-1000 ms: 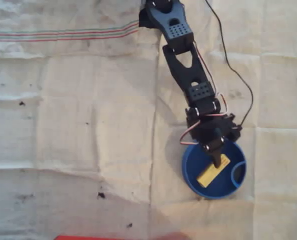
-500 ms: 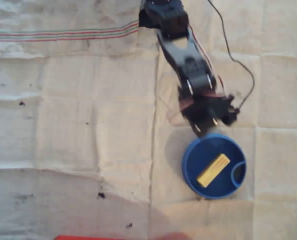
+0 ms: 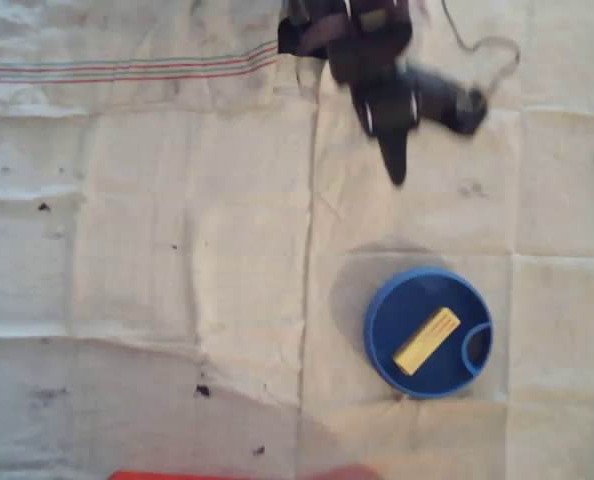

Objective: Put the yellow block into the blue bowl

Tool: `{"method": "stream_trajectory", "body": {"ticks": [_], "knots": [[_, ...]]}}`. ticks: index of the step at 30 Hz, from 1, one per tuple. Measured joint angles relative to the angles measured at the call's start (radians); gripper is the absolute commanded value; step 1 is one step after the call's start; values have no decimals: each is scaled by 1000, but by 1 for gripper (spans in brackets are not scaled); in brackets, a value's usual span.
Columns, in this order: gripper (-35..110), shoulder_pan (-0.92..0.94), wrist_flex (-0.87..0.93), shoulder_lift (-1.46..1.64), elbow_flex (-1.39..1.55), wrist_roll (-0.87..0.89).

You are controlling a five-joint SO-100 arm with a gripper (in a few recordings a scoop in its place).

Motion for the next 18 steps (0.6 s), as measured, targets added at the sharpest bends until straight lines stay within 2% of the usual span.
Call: {"method": "stream_trajectory", "body": {"ticks": [8,14,18], "knots": [[0,29,2,282,160,0],[0,32,0,561,526,0],[0,26,-101,709,810,0]]}}
